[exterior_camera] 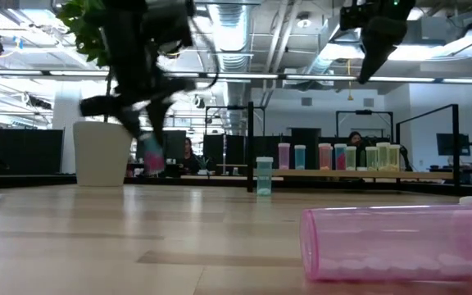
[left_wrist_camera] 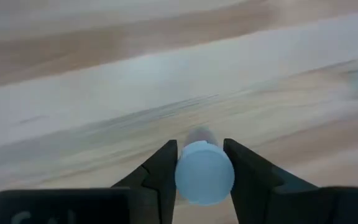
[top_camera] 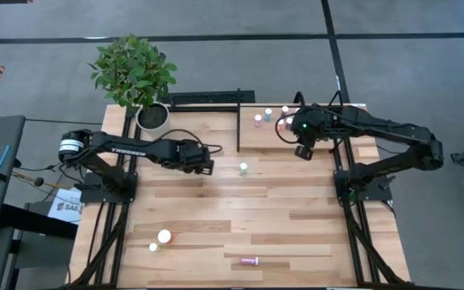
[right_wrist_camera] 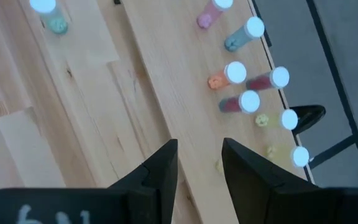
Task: Pick and place medicine bottles onto shelf by color
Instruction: Move the blue pill bottle to the center of the table
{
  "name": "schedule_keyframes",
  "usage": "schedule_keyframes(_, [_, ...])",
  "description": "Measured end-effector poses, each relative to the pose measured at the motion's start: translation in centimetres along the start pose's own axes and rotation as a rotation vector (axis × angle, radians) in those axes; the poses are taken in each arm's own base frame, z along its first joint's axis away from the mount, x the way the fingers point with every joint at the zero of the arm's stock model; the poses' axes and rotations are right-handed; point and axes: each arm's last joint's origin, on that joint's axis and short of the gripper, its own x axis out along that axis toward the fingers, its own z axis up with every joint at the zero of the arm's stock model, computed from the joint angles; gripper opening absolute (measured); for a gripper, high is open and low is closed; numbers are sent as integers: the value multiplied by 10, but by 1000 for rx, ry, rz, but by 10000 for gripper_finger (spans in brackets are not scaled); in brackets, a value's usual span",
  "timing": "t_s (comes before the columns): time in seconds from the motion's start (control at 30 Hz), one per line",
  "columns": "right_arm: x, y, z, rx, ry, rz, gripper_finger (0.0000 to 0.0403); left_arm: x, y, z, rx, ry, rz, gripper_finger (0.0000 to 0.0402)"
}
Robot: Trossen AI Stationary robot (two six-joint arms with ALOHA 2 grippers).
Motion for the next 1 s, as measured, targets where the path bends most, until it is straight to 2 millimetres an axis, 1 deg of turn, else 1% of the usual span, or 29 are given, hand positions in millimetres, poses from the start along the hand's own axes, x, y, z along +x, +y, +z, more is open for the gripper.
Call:
schedule_keyframes(0.13, [1,-2,-4,-1,38,-4,147,-11,-24,5,15,-71,-147,103])
schedule_keyframes(0.23, [1,-5,-6,4,63,-9,147,-13,-46,7,15,-125,-277,98])
schedule_keyframes(0.3, [1,-7,-7,19,66,-13,147,-11,-58,6,36,-132,-311,96])
schedule_keyframes(0.37, [0,-10,-8,33,62,-19,147,-5,-76,4,46,-122,-365,96])
schedule_keyframes(0.47, [-2,-13,-10,41,55,-26,147,7,-95,-1,86,-59,-354,96])
schedule_keyframes(0.6, [-3,-17,-11,33,53,-34,147,14,-121,0,152,-1,-348,95])
schedule_keyframes(0.73, [-2,-22,-12,23,63,-43,147,21,-135,5,245,40,-289,95])
schedule_keyframes(0.9, [-1,-26,-13,26,75,-51,147,27,-140,17,298,63,-200,94])
schedule_keyframes(1.0, [-1,-27,-14,14,79,-51,147,35,-140,20,302,61,-168,94])
